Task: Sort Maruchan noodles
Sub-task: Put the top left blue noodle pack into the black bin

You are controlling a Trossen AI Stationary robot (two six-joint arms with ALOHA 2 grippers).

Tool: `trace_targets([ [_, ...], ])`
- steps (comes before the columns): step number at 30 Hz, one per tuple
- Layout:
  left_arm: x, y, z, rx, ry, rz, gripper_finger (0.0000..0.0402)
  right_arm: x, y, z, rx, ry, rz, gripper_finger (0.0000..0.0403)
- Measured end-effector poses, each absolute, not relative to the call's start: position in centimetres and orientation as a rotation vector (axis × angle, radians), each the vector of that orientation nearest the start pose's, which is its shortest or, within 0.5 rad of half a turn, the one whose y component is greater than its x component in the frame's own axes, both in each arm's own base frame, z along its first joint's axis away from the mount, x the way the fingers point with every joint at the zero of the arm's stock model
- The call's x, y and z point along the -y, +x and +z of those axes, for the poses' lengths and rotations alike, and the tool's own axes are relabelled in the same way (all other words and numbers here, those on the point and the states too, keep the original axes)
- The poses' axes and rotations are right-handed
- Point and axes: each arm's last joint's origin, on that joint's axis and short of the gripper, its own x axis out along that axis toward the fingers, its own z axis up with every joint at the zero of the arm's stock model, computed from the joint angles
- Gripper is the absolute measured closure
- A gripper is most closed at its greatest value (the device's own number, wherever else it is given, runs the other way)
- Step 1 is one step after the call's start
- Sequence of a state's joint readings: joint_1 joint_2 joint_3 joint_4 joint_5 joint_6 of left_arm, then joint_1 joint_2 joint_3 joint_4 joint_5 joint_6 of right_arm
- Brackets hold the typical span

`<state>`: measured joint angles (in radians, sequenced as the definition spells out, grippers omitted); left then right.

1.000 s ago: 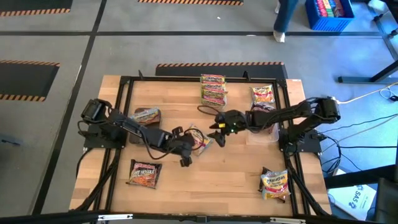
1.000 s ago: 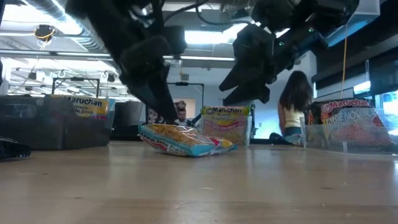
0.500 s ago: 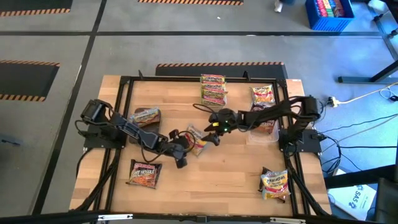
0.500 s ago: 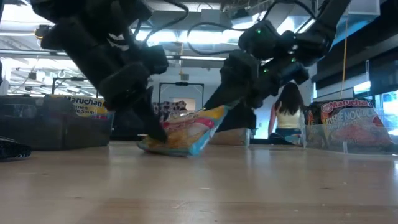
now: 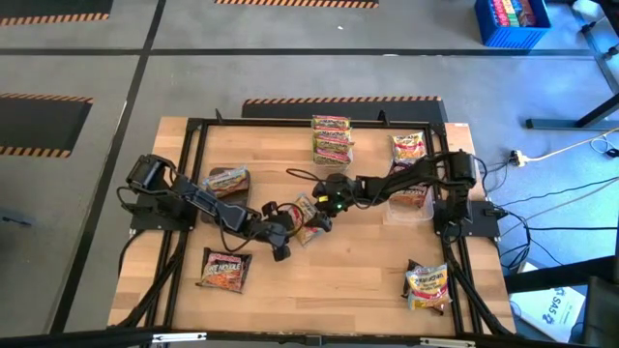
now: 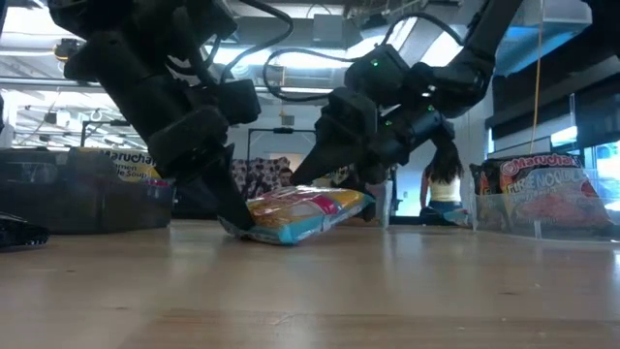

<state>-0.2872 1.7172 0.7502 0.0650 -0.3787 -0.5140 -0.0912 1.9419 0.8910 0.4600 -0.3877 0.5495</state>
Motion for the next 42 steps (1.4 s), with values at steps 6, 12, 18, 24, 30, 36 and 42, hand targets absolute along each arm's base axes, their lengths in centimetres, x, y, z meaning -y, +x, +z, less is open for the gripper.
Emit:
trace_targets([
  [6, 7.5, 29.7, 12.4, -0.790, -0.184, 0.303, 0.0270, 2.3, 37.4, 11.0, -0.648, 0.700, 0.131, 0.0093],
  [12, 7.5, 29.8, 12.4, -0.782, -0.168, 0.298, 0.0270, 1.7, 37.5, 11.1, -0.642, 0.671, 0.144, 0.0162],
  [18, 7.4, 29.5, 13.0, -0.799, -0.162, 0.268, 0.0270, 1.6, 37.6, 11.2, -0.632, 0.630, 0.173, 0.0244],
  [24, 7.2, 27.9, 16.1, -0.813, -0.178, 0.247, 0.0270, 1.4, 37.3, 12.4, -0.628, 0.573, 0.232, 0.0291],
  [30, 6.6, 26.2, 19.5, -0.750, -0.213, 0.237, 0.0270, 1.5, 36.3, 14.8, -0.630, 0.444, 0.193, 0.0284],
  [36, 6.3, 26.5, 21.1, -0.617, -0.245, 0.271, 0.0270, 1.2, 35.7, 17.0, -0.589, 0.311, 0.219, 0.0287],
  [42, 5.2, 27.2, 21.6, -0.581, -0.328, 0.229, 0.0235, -0.7, 35.4, 17.7, -0.575, 0.155, 0.243, 0.0288],
])
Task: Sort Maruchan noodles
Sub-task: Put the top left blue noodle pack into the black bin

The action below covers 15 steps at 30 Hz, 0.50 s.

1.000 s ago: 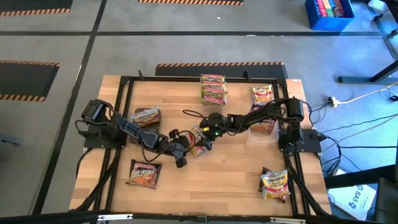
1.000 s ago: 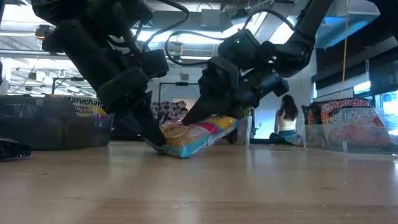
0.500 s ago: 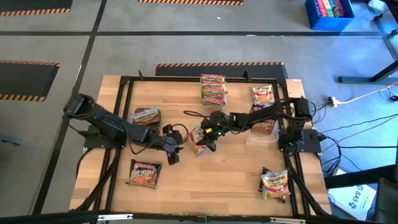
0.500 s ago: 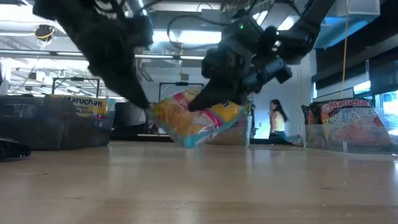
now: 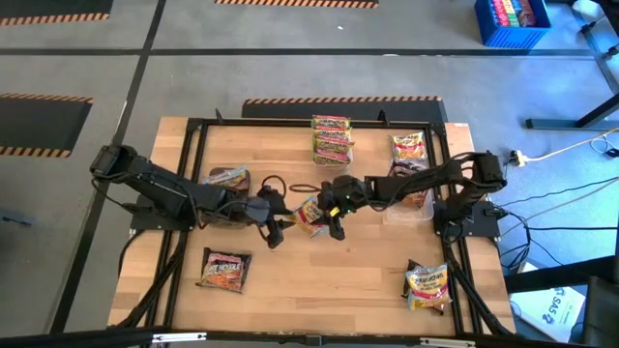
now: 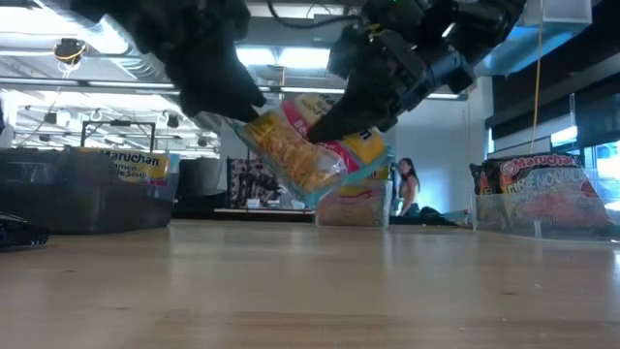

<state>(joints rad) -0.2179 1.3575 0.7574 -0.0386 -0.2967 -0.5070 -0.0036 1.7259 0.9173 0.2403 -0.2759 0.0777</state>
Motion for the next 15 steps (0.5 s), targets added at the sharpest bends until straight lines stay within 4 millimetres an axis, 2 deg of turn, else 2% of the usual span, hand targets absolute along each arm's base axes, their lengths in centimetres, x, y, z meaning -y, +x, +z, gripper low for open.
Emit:
trace_targets([
  [5, 4.3, 27.9, 22.5, -0.567, -0.381, 0.192, 0.0177, -2.1, 35.1, 18.2, -0.570, 0.041, 0.217, 0.0289],
  [9, 3.9, 28.1, 22.9, -0.560, -0.403, 0.180, 0.0133, -2.6, 35.0, 18.2, -0.569, 0.014, 0.224, 0.0289],
  [15, 3.8, 28.3, 22.6, -0.576, -0.409, 0.172, 0.0102, -3.1, 35.0, 18.3, -0.561, -0.007, 0.240, 0.0289],
])
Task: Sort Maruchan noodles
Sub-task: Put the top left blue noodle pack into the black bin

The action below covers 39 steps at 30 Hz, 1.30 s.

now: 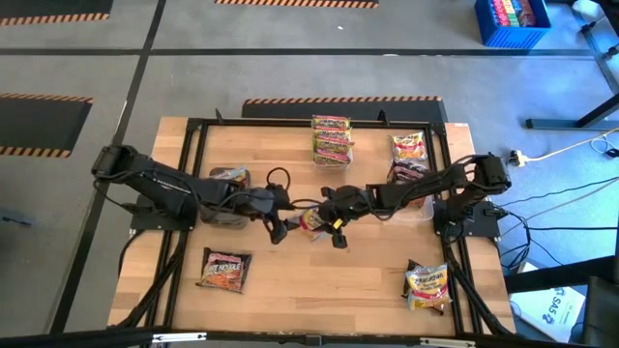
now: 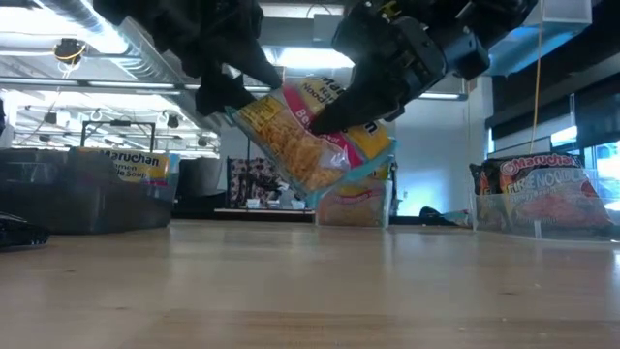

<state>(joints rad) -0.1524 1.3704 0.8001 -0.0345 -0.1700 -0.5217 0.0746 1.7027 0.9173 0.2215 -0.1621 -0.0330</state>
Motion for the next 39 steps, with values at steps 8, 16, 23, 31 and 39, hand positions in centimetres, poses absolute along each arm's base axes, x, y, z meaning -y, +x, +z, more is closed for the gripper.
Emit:
trace_targets([
  [8, 4.3, 29.4, 20.5, -0.660, -0.427, 0.097, 0.0107, -3.0, 35.4, 20.2, -0.486, -0.017, 0.235, 0.0290],
  [16, 4.2, 29.8, 19.9, -0.660, -0.425, 0.095, 0.0149, -3.1, 35.7, 20.8, -0.477, -0.011, 0.243, 0.0272],
  [23, 4.1, 30.0, 20.3, -0.619, -0.396, 0.083, 0.0222, -3.0, 35.7, 20.8, -0.470, -0.009, 0.242, 0.0246],
  [31, 4.0, 30.0, 20.3, -0.611, -0.373, 0.088, 0.0252, -3.0, 35.2, 21.3, -0.497, 0.001, 0.248, 0.0182],
  [39, 4.7, 30.0, 20.5, -0.590, -0.266, 0.054, 0.0254, -2.3, 29.9, 24.7, -0.776, 0.043, 0.193, 0.0120],
])
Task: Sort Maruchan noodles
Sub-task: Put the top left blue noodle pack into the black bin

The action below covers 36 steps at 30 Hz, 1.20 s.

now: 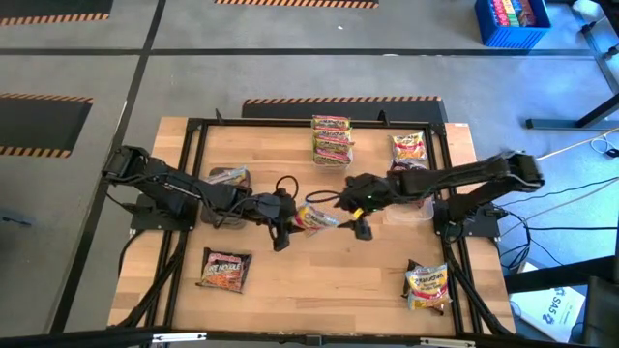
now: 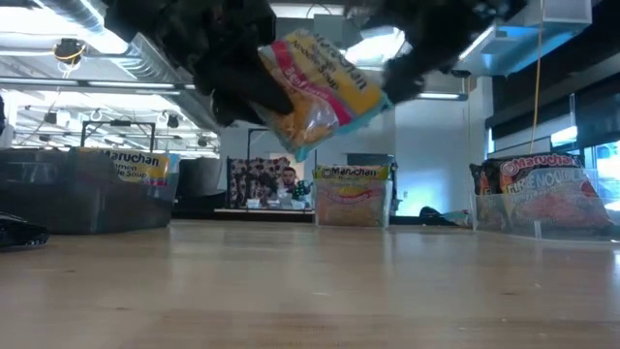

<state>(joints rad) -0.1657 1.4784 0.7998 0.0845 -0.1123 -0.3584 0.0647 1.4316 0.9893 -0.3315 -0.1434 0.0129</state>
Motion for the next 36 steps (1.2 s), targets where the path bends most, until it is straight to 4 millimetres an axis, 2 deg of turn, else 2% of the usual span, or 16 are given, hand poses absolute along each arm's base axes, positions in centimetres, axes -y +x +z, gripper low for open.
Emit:
trace_targets([
  [3, 5.1, 30.2, 20.9, -0.535, -0.193, 0.065, 0.0254, -2.2, 28.1, 23.8, -0.788, 0.066, 0.156, 0.0114],
  [6, 5.3, 30.5, 21.4, -0.462, -0.145, 0.089, 0.0254, -2.1, 27.2, 21.5, -0.693, 0.095, 0.144, 0.0116],
  [9, 5.3, 30.9, 22.2, -0.353, -0.130, 0.111, 0.0254, -2.1, 26.8, 19.6, -0.515, 0.139, 0.153, 0.0118],
  [13, 5.1, 31.1, 22.5, -0.256, -0.119, 0.149, 0.0254, -2.1, 26.7, 18.4, -0.283, 0.161, 0.167, 0.0118],
  [16, 4.9, 31.3, 23.1, -0.200, -0.116, 0.167, 0.0254, -2.1, 27.0, 19.3, -0.096, 0.147, 0.166, 0.0118],
  [18, 4.8, 31.4, 23.3, -0.175, -0.117, 0.169, 0.0254, -2.1, 27.2, 19.6, -0.029, 0.138, 0.158, 0.0118],
  [28, 4.7, 31.5, 24.1, -0.102, -0.088, 0.183, 0.0253, -2.2, 29.7, 21.9, 0.084, 0.074, 0.158, 0.0122],
  [31, 4.8, 31.5, 24.1, -0.100, -0.088, 0.182, 0.0251, -2.2, 29.9, 22.3, 0.097, 0.072, 0.158, 0.0146],
  [36, 4.7, 31.4, 24.1, -0.095, -0.088, 0.216, 0.0243, -2.1, 30.0, 22.4, 0.097, 0.067, 0.136, 0.0231],
])
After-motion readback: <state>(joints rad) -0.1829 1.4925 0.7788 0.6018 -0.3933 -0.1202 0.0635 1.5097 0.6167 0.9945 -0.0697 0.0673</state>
